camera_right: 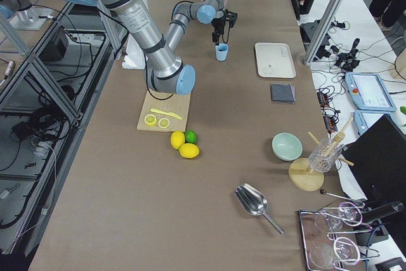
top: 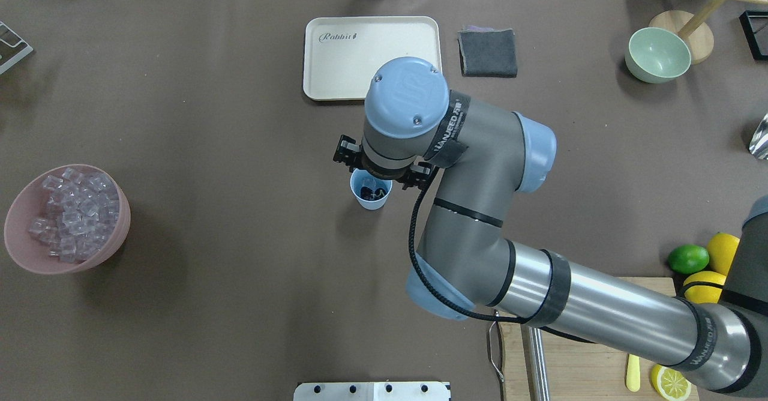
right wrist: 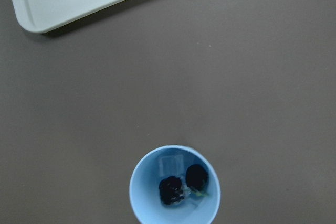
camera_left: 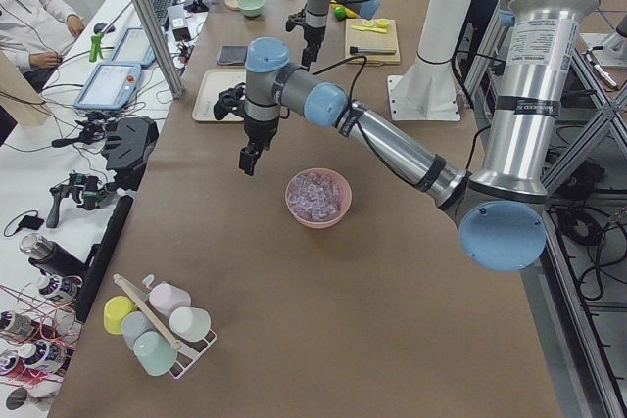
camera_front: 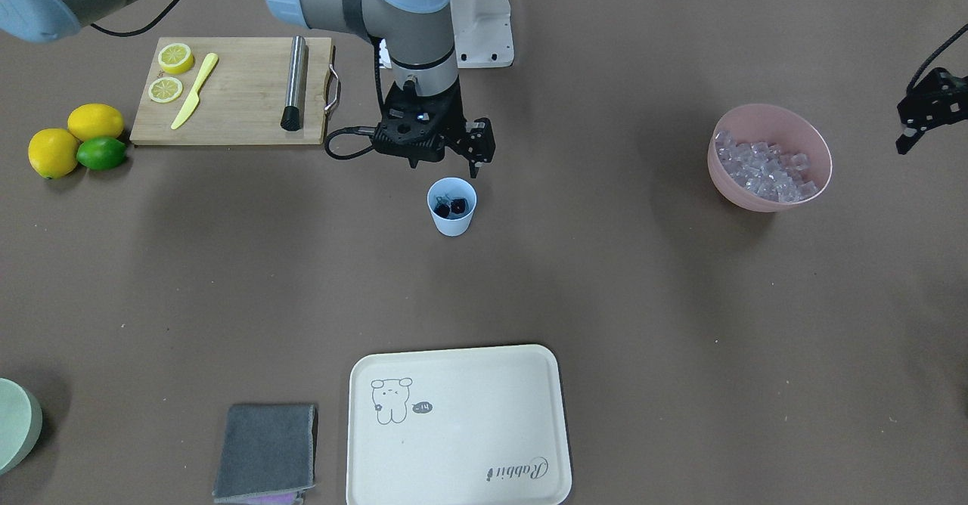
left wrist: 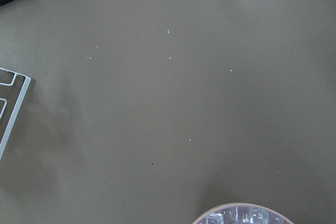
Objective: Put ice and cherries in cup
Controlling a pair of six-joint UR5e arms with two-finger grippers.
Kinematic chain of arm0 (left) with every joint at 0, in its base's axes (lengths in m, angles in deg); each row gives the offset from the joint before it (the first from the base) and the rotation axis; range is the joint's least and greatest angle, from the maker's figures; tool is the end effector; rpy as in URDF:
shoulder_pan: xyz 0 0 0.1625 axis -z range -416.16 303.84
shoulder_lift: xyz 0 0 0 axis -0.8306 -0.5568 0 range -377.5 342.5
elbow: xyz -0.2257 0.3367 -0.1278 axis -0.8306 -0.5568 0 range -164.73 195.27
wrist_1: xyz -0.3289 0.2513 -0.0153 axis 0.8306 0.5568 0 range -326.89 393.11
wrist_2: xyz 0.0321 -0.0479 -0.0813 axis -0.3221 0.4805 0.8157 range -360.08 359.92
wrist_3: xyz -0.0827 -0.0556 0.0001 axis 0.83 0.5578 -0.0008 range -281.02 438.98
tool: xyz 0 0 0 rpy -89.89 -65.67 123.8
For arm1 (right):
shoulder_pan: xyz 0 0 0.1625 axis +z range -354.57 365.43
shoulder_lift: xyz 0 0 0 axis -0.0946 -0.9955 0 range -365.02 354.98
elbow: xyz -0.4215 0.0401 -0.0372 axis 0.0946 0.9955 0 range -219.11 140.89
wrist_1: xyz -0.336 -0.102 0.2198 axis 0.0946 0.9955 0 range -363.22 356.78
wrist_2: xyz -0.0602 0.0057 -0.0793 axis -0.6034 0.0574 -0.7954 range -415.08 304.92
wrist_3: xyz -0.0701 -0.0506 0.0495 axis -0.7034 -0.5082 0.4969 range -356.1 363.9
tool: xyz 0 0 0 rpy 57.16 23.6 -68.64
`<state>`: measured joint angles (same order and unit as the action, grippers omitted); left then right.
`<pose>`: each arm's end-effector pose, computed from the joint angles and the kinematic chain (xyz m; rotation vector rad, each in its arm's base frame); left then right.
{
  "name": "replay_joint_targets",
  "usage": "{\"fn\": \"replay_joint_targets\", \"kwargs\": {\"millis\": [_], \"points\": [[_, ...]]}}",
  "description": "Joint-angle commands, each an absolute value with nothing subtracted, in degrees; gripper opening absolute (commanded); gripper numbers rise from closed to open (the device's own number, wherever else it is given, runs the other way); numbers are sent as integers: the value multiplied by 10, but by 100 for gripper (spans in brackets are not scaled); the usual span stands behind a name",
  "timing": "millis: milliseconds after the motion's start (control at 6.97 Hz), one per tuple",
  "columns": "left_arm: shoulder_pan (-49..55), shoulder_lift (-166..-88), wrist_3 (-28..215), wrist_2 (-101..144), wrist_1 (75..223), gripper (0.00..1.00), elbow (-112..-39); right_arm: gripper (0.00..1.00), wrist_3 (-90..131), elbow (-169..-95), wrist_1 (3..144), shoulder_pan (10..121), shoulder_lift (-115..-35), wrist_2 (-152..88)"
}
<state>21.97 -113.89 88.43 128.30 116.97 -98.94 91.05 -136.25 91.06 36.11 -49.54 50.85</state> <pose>0.0346 -0.5118 0.4151 0.2818 0.7245 0.1831 -0.5299 -0.4376 0.1380 -0.0084 -0.8819 0.3367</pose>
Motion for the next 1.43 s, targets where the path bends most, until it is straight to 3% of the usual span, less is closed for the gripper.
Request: {"fn": "replay_joint_targets", "kwargs": {"millis": [0,287,574,1291], "points": [[278,-1084,831,1296,1167,99,-919,100,827,-1425,914,419,-576,528],[369,-1081,701,1297,1159,99,-844,100,691,-1436,914,525,-632,579],[399,-1016,701,1338,1169,99,-847,100,518,-1445,914,638,-703,649],[390,-984,835,1341,1240,99,-852,100,145,-1430,916,844,-906,677]]}}
